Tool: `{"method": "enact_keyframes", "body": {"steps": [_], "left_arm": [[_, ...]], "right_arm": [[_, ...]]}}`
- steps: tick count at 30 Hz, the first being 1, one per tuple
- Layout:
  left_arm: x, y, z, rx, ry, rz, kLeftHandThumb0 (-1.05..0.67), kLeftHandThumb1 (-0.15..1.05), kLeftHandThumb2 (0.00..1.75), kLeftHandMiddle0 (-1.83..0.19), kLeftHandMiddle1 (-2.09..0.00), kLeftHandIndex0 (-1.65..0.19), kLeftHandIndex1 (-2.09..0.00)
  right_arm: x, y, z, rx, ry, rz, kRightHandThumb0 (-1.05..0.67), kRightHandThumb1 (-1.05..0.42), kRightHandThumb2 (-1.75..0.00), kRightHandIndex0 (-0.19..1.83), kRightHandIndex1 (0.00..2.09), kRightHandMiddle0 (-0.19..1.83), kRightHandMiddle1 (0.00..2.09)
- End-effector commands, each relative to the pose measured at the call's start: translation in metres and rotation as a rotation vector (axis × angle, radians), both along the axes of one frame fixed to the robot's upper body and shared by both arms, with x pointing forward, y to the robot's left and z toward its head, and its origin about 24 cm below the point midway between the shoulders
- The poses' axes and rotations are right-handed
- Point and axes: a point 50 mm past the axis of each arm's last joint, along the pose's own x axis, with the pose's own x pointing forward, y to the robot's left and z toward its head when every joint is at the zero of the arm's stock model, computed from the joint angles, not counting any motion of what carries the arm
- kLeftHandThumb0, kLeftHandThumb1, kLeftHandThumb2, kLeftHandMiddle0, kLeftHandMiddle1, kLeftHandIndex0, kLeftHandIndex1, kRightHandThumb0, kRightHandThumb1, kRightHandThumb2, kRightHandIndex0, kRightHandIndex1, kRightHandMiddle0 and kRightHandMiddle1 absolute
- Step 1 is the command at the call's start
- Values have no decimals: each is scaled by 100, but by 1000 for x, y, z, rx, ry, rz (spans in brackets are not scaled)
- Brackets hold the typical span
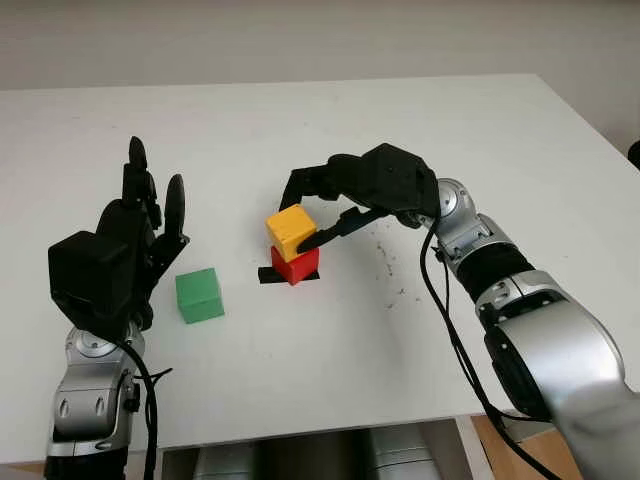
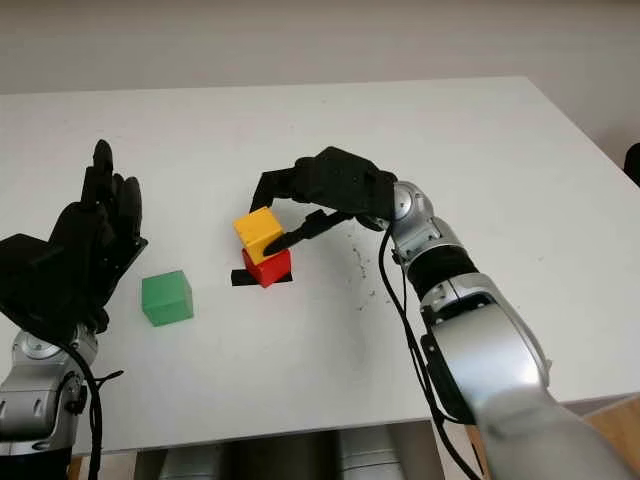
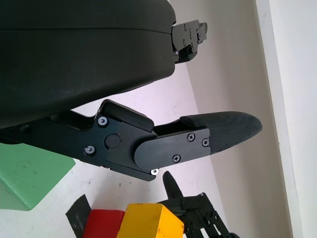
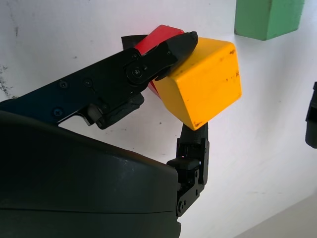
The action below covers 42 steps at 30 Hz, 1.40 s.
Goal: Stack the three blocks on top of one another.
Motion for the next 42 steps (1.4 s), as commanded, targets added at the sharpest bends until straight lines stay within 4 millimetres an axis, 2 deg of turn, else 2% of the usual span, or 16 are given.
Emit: {"method": "enact_keyframes", "body": {"steps": [1,5,8,9,13,20,23,26,30,34,35,37,42], "left_arm": [[-2,1,5,12,-20,1,-81,105,65,19,0,19,0],[-1,1,6,19,-15,-2,-81,105,66,19,0,19,0],[-1,0,6,18,-18,-3,-81,105,66,19,0,19,0],[-1,0,6,17,-19,-3,-81,105,66,19,0,19,0],[-1,0,6,6,-19,-6,-81,105,65,19,0,19,0],[-2,3,7,3,-26,-2,-82,105,64,19,0,19,0],[-4,5,10,1,-58,8,-81,105,62,19,0,19,0],[-8,9,15,9,-84,18,-79,105,55,19,0,19,0],[-19,15,27,68,-114,30,-78,105,50,19,-1,19,0],[-31,21,38,133,-120,30,-79,105,46,18,-4,19,0],[-34,24,42,177,-115,40,-81,105,41,14,-6,15,-2],[-41,29,49,270,-110,70,-81,105,37,8,-8,10,-5],[-53,40,62,428,-125,129,-54,105,13,-40,-20,-30,-25]], "right_arm": [[0,-3,3,-8,-25,-1,-52,-92,-6,20,6,41,148],[1,-4,2,-11,-14,-6,-52,-92,-5,21,6,40,145],[1,-5,2,-26,4,-8,-54,-91,-5,17,4,26,130],[1,-5,3,-32,6,-7,-54,-90,-5,13,3,20,112],[2,-6,5,-39,-6,-7,-55,-89,-5,6,4,17,64],[4,-10,16,-41,-28,-9,-63,-89,-6,-13,2,2,20],[4,-13,26,65,-12,14,-68,-89,-6,-18,1,-6,12],[3,-16,39,187,6,36,-80,-94,-7,-19,0,-18,3],[2,-28,61,405,79,59,-84,-94,-6,-19,0,-19,0],[-5,-37,71,500,64,78,-94,-102,-9,-19,0,-19,0],[-7,-39,72,525,59,76,-96,-104,-19,-19,0,-19,0],[-11,-42,74,562,59,71,-98,-104,-28,-19,0,-19,0],[-14,-49,70,628,107,17,-90,-105,-25,-19,0,-19,0]]}}
